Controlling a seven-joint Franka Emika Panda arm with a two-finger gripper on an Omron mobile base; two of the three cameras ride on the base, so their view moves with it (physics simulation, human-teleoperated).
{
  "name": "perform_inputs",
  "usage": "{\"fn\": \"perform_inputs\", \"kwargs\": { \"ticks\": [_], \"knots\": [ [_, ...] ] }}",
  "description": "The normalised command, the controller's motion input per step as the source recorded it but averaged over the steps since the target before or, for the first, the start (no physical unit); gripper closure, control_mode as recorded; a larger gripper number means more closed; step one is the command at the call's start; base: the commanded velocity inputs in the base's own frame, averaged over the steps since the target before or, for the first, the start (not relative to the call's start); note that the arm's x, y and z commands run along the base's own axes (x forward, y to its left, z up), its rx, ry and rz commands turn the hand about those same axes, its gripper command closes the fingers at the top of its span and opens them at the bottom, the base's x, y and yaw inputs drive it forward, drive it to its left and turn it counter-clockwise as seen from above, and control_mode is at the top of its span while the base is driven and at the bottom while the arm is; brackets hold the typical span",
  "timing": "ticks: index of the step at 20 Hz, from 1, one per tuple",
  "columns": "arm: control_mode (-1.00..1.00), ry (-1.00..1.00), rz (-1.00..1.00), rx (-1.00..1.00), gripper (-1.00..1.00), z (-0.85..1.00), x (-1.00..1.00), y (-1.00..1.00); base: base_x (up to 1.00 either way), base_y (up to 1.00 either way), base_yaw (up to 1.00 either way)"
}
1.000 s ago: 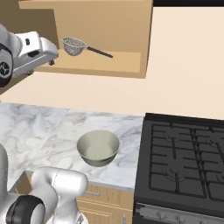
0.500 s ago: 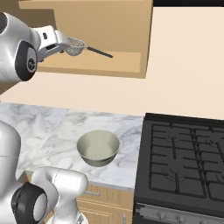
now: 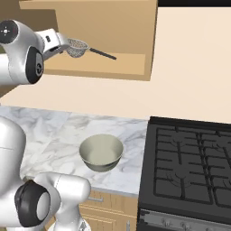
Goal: Open the cabinet and setup a tea strainer by placing it in the bowl upright.
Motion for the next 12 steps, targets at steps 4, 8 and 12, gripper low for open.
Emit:
{"fn": "perform_inputs", "kwargs": {
  "ticks": [4,8,12],
  "knots": [
    [-1.0,0.0,0.04,-0.06,-1.0,0.0,0.39,0.02,0.0,0.0,0.0],
    [-1.0,0.0,0.0,-0.06,-1.0,0.0,0.53,-0.01,0.0,0.0,0.0],
    [-1.0,0.0,0.0,-0.05,-1.0,0.0,0.54,-0.08,0.0,0.0,0.0]
  ]
}}
